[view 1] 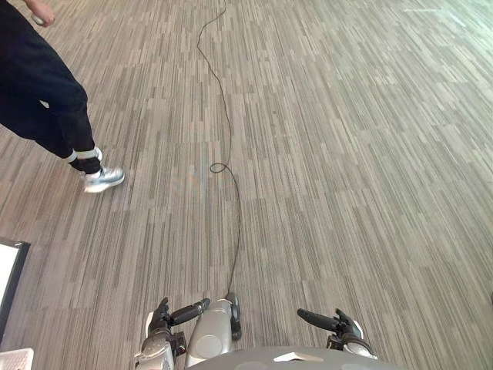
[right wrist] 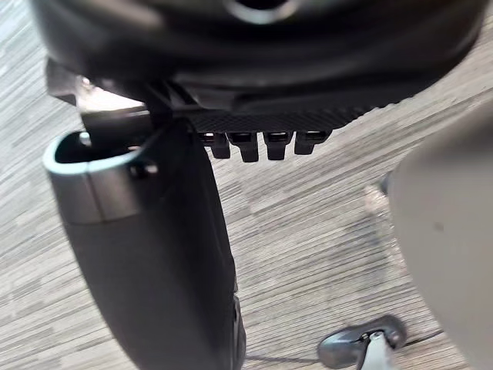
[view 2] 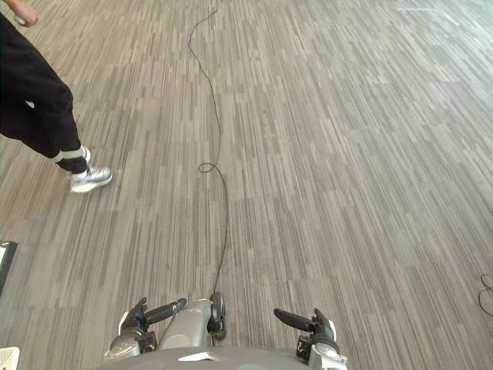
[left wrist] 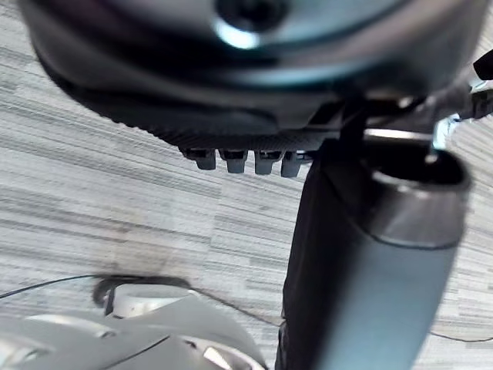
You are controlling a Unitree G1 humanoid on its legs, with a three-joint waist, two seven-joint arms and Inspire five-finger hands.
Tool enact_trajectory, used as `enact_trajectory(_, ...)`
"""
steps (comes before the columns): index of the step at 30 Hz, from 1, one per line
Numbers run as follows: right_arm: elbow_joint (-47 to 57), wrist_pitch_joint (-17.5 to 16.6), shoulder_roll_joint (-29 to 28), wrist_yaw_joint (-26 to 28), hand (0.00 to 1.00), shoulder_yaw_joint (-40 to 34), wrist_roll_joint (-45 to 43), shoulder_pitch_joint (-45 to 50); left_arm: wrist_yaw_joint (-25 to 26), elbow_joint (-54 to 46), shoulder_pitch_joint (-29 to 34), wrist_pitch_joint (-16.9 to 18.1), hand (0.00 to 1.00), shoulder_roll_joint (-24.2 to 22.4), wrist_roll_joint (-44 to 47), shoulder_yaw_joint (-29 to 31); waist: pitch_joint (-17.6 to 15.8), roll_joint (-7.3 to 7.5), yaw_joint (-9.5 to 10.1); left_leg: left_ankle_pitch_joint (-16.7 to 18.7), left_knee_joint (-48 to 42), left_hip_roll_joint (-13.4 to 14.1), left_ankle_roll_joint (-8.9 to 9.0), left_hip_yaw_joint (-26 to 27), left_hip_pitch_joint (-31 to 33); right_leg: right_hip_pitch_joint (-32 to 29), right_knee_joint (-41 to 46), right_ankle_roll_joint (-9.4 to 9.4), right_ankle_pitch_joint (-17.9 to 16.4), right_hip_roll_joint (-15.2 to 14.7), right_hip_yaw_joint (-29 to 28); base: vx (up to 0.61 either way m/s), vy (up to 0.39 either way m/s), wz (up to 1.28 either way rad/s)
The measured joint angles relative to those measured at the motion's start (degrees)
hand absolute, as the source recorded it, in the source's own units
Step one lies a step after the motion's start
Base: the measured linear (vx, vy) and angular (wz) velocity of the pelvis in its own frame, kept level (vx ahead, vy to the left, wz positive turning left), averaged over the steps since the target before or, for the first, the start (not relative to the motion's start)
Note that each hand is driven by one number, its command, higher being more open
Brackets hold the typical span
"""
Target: Pick up cushions and gather them together orderly.
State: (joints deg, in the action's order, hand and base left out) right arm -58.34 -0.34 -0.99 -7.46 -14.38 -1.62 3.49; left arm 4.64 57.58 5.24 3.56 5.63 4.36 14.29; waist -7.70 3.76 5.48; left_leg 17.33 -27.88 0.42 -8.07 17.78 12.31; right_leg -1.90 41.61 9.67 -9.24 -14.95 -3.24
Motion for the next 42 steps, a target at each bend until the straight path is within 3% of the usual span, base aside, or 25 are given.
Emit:
enact_trajectory(1, 0.4, 0.0, 0.1, 0.1, 1.00, -0.2, 0.6, 0.0, 0.0, 0.1, 0.0, -0.1, 1.00, 0.2, -0.1, -0.6, 0.0, 0.04, -0.14, 0.9, 1.7, -0.8, 0.31, 0.1, -3.1, -4.4, 10.2, -0.24, 3.2, -0.8, 0.0, 0.44, 0.210, -0.05)
enact_trajectory(3, 1.4, -0.5, 0.2, 0.0, 1.00, -0.3, 0.9, 0.0, 0.0, 0.1, 0.0, -0.4, 1.00, 0.2, -0.5, -0.6, -0.2, -0.29, -0.83, 1.4, 4.7, -1.6, 0.47, 0.0, -7.9, -8.7, 18.7, -2.11, 2.5, -1.3, 2.9, 0.42, 0.114, -0.02)
enact_trajectory(4, 2.1, -1.1, 0.1, 0.0, 1.00, -0.3, 1.6, 0.0, 0.0, 0.3, 0.1, -0.5, 1.00, 0.1, -0.4, -0.6, -0.3, -0.54, -1.99, 1.5, 9.5, -1.5, 0.64, -0.6, -14.4, -13.6, 22.5, -5.69, -0.6, 0.0, 8.2, 0.49, 0.059, 0.02)
enact_trajectory(7, 2.5, -1.4, 0.7, 0.0, 1.00, -0.7, 1.6, -0.5, -0.1, 1.0, -1.0, -0.5, 1.00, -0.6, -0.4, -0.6, -1.2, -1.24, -2.88, 1.8, 13.8, -0.8, 1.02, -1.1, -20.3, -18.9, 17.6, -7.45, -4.0, 2.4, 14.8, 0.36, -0.011, 0.06)
enact_trajectory(9, 2.5, -1.7, 1.1, 0.1, 1.00, -3.1, 1.3, -1.4, -0.2, 2.5, -2.6, -0.5, 1.00, -2.7, -0.4, -1.2, -1.8, -1.99, -3.80, 1.9, 18.4, 0.0, 1.03, -1.4, -25.9, -23.7, 0.9, -8.37, -3.7, 6.6, 19.9, 0.46, -0.048, 0.10)
enact_trajectory(10, 2.5, -1.7, 1.2, 0.1, 1.00, -3.1, 1.3, -1.5, -0.2, 2.5, -2.7, -0.5, 1.00, -2.7, -0.4, -1.2, -1.8, -1.99, -3.85, 1.9, 18.5, 0.0, 1.03, -1.4, -26.0, -23.7, 0.5, -8.36, -3.7, 6.7, 19.9, 0.50, -0.091, 0.39)
enact_trajectory(11, 2.3, -1.6, 1.3, 0.1, 1.00, -3.3, 1.4, -2.3, -1.0, 3.1, -3.0, -0.5, 1.00, -2.6, -0.6, -2.8, -2.1, -1.83, -5.35, 1.9, 19.9, 0.3, 1.04, -3.4, -28.4, -24.2, -13.5, -7.57, 0.6, 9.3, 19.7, 0.66, -0.220, 0.71)
enact_trajectory(12, 1.3, -1.3, 1.5, 0.2, 1.00, -3.8, 1.4, -2.3, -1.5, 3.8, -2.9, -0.5, 1.00, -2.1, -0.9, -4.4, -2.4, -1.53, -6.40, 2.0, 20.7, -0.2, 1.28, -6.7, -30.7, -22.8, -20.7, -8.90, 9.2, 10.8, 18.0, 0.56, -0.205, 0.81)
enact_trajectory(13, 1.0, -1.2, 1.8, 0.2, 1.00, -3.8, 1.4, -2.4, -1.4, 4.1, -3.0, -0.5, 1.00, -2.2, -1.1, -4.4, -2.4, -1.67, -6.58, 2.0, 20.7, -0.1, 1.38, -7.9, -31.4, -22.1, -20.9, -10.44, 12.5, 11.2, 17.4, 0.74, -0.299, 0.56)
enact_trajectory(14, 0.2, -1.0, 3.4, 0.5, 1.00, -4.5, 1.6, -2.9, -1.5, 5.1, -4.0, -0.5, 1.00, -3.9, -1.6, -3.8, -2.6, -4.30, -5.78, 1.2, 18.8, 2.5, 2.88, -11.0, -32.0, -21.9, -17.3, -14.07, 9.4, 12.6, 18.2, 0.51, -0.208, 0.21)
enact_trajectory(17, 1.2, -0.9, 3.4, 0.7, 1.00, -5.9, 1.6, -3.1, -1.7, 5.0, -3.9, -0.6, 1.00, -5.1, -2.7, -1.8, -3.1, -6.68, -6.01, -3.1, 0.4, 5.7, 10.26, -15.3, -26.6, -18.7, -14.0, -15.26, 1.9, 14.8, 19.3, 0.70, -0.270, 0.03)
enact_trajectory(18, 1.3, -0.9, 3.3, 0.6, 1.00, -5.5, 1.6, -3.0, -1.7, 4.6, -3.9, -0.6, 1.00, -5.3, -2.8, -1.7, -3.5, -7.26, -5.83, -7.1, -13.5, 7.0, 16.64, -17.3, -21.2, -15.5, -15.8, -15.54, 0.8, 16.4, 19.1, 0.56, -0.174, -0.11)
enact_trajectory(19, 1.2, -0.7, 3.2, 0.5, 1.00, -4.0, 1.6, -3.0, -1.8, 3.3, -3.8, -0.5, 1.00, -5.3, -2.9, -1.3, -3.8, -7.64, -5.75, -7.9, -27.0, 9.1, 19.70, -16.9, -14.9, -10.6, -19.0, -15.84, 0.2, 18.3, 18.9, 0.55, -0.170, -0.11)
enact_trajectory(21, 1.2, -0.5, 2.4, 0.5, 1.00, -2.2, 1.6, -2.8, -1.9, 1.9, -3.8, -0.4, 1.00, -5.2, -2.9, -1.0, -4.6, -7.07, -5.55, -6.9, -35.5, 10.8, 18.44, -15.1, -9.3, -4.2, -23.1, -16.08, -0.4, 19.5, 18.5, 0.56, -0.150, -0.11)
enact_trajectory(23, 1.1, -0.3, 2.0, 0.5, 1.00, 0.0, 1.5, -2.6, -2.0, -0.7, -3.8, -0.2, 1.00, -4.9, -2.8, -0.5, -4.8, -5.45, -4.42, -4.9, -35.2, 11.3, 14.86, -11.3, -1.5, 2.7, -28.4, -15.63, -1.0, 19.8, 16.9, 0.41, -0.076, -0.20)
enact_trajectory(25, 1.1, -0.1, 1.6, 0.5, 1.00, -0.1, 1.5, -2.5, -2.1, -2.5, -3.9, 0.2, 1.00, -5.3, -2.4, -0.4, -4.8, -4.93, -3.01, -2.7, -23.9, 11.3, 11.59, -8.4, 3.6, 8.2, -32.5, -14.49, -1.2, 19.6, 15.3, 0.45, -0.009, -0.28)
enact_trajectory(28, 1.1, 0.1, 1.2, -0.2, 1.00, 0.3, 1.5, -2.6, -2.1, -2.9, -4.0, 0.9, 1.00, -5.6, -1.9, 0.2, -4.9, -4.75, -2.40, -3.5, -4.1, 9.7, 11.68, -7.6, 6.1, 13.3, -35.4, -12.21, -2.7, 18.0, 13.3, 0.53, 0.105, -0.35)
enact_trajectory(30, 1.0, 0.2, 1.0, -0.4, 1.00, 1.8, 1.5, -2.6, -2.0, -2.9, -4.0, 1.4, 1.00, -5.7, -0.8, 0.6, -4.8, -4.42, -1.77, -9.6, 7.9, 7.7, 13.07, -10.0, 7.8, 15.2, -35.7, -9.41, -5.3, 15.6, 10.5, 0.59, 0.233, -0.56)
enact_trajectory(32, 0.6, 0.3, 0.4, -0.4, 1.00, 2.7, 1.5, -2.6, -1.9, -2.9, -4.0, 1.4, 1.00, -5.5, 0.2, 0.6, -4.0, -4.13, -0.02, -17.4, 7.7, 6.4, 14.10, -10.7, 7.9, 16.1, -35.4, -7.58, -6.8, 13.0, 5.8, 0.55, 0.280, -0.89)
enact_trajectory(33, 0.5, 0.3, 0.0, -0.4, 1.00, 2.6, 1.5, -2.7, -1.9, -3.0, -4.1, 1.4, 1.00, -5.3, 0.2, 0.6, -3.9, -3.74, 0.13, -16.7, 6.6, 6.1, 13.35, -10.5, 8.2, 16.0, -34.9, -7.56, -6.7, 12.4, 5.2, 0.86, 0.454, -0.84)
enact_trajectory(35, 0.1, 0.4, -1.6, -0.1, 1.00, 2.2, 1.6, -2.6, -1.5, -3.3, -4.2, 1.4, 1.00, -4.5, 0.3, 0.7, -3.4, -1.65, 0.29, -12.3, 1.6, 5.5, 7.81, -7.4, 7.8, 13.8, -28.4, -6.52, -6.6, 9.9, 2.2, 0.64, 0.356, -0.60)
enact_trajectory(36, 0.2, 0.4, -2.2, -0.1, 1.00, 2.1, 1.6, -2.6, -1.2, -3.0, -4.2, 1.3, 1.00, -4.1, 0.4, 0.7, -3.3, -0.78, 0.66, -10.0, -0.6, 5.3, 3.79, -5.0, 5.3, 10.2, -17.1, -6.04, -6.7, 8.5, 0.4, 0.52, 0.333, -0.84)
enact_trajectory(37, 0.3, 0.3, -2.7, 0.1, 1.00, 2.4, 1.7, -2.6, -1.2, -2.3, -4.3, 1.3, 1.00, -3.5, 0.5, 0.6, -3.2, 0.30, 0.54, -8.5, -0.6, 4.5, 2.82, -3.2, 2.6, 5.5, -5.4, -3.76, -4.9, 6.9, -0.1, 0.41, 0.269, -0.80)
enact_trajectory(39, 1.7, -0.3, -2.6, 0.7, 1.00, 2.8, 1.8, -2.6, -1.1, -0.7, -4.8, 0.7, 1.00, -2.9, 0.5, 0.2, -3.1, 0.71, -0.56, -4.9, 0.7, 2.8, 1.48, -2.4, -2.9, -3.0, 12.3, -2.91, -2.8, 4.1, 1.3, 0.39, 0.249, -0.55)
enact_trajectory(42, 4.3, -2.3, -2.7, 0.8, 1.00, 2.9, 2.0, -2.4, -0.7, 0.2, -4.5, -0.1, 1.00, -2.7, 0.1, -0.3, -3.3, 0.26, -2.33, -0.2, 5.8, 2.1, 0.67, -1.0, -13.3, -12.8, 18.4, -6.13, -4.8, 4.7, 8.8, 0.53, 0.226, -0.41)
